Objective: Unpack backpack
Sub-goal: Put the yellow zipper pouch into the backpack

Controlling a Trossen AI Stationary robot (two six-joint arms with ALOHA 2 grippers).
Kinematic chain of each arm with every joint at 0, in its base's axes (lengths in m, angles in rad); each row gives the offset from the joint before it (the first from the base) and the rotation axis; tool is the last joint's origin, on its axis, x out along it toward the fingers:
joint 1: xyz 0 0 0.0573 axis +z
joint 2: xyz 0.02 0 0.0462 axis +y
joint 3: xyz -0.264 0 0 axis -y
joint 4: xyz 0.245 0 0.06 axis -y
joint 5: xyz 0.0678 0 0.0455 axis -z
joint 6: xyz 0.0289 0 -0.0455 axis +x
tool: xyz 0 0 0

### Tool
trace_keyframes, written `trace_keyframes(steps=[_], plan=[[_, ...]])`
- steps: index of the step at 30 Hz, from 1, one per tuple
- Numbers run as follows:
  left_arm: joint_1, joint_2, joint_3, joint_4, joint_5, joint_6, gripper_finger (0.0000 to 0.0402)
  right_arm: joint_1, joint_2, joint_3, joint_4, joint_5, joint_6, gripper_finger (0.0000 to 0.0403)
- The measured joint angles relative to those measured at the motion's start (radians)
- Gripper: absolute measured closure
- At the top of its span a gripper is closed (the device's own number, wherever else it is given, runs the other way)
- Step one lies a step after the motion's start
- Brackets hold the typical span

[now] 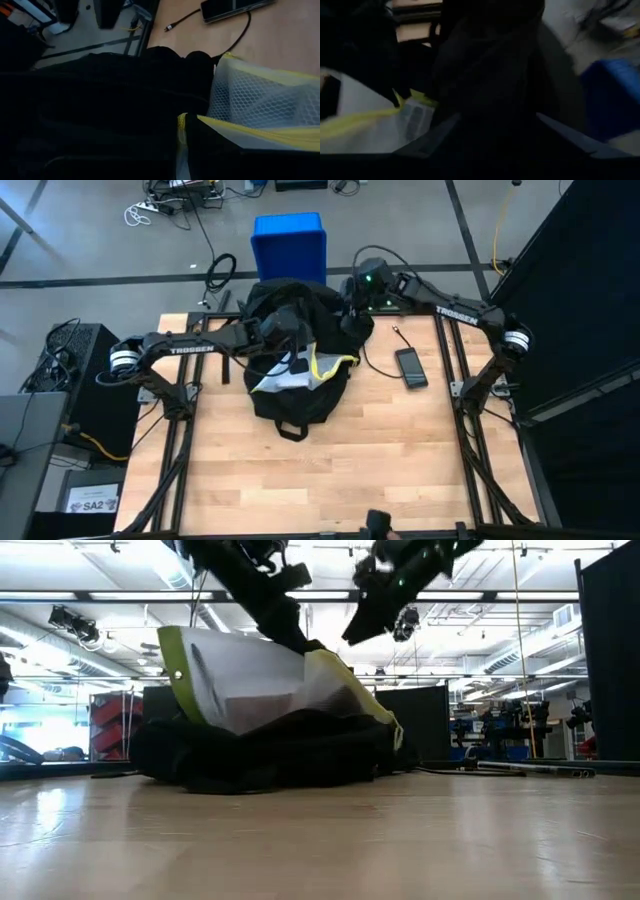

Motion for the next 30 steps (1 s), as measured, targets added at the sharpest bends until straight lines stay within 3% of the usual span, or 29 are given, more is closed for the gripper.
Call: trace_keyframes(steps=[6,12,19,23,28,30], plan=[[0.023,0.011,0.000,-0.001,0.003,-0.001,0.0402,-0.035,0.132,0.000,0.066,-0.152,0.017,0.0129],[0.041,0.011,0.000,-0.003,-0.051,-0.014,0.0402,0.013,0.244,0.000,0.106,-0.153,-0.059,0.0110],[0.065,0.011,0.000,-0.028,-0.084,-0.032,0.0402,0.038,0.263,0.000,0.128,-0.168,-0.079,0.0115],[0.071,0.011,0.000,-0.022,-0.091,-0.033,0.0402,0.053,0.264,0.000,0.165,-0.130,-0.109,0.0178],[0.071,0.011,0.000,-0.021,-0.090,-0.033,0.0402,0.057,0.263,0.000,0.202,-0.088,-0.147,0.0369],[0.071,0.011,0.000,-0.032,-0.091,-0.039,0.0402,0.057,0.254,-0.001,0.203,-0.072,-0.146,0.0388]])
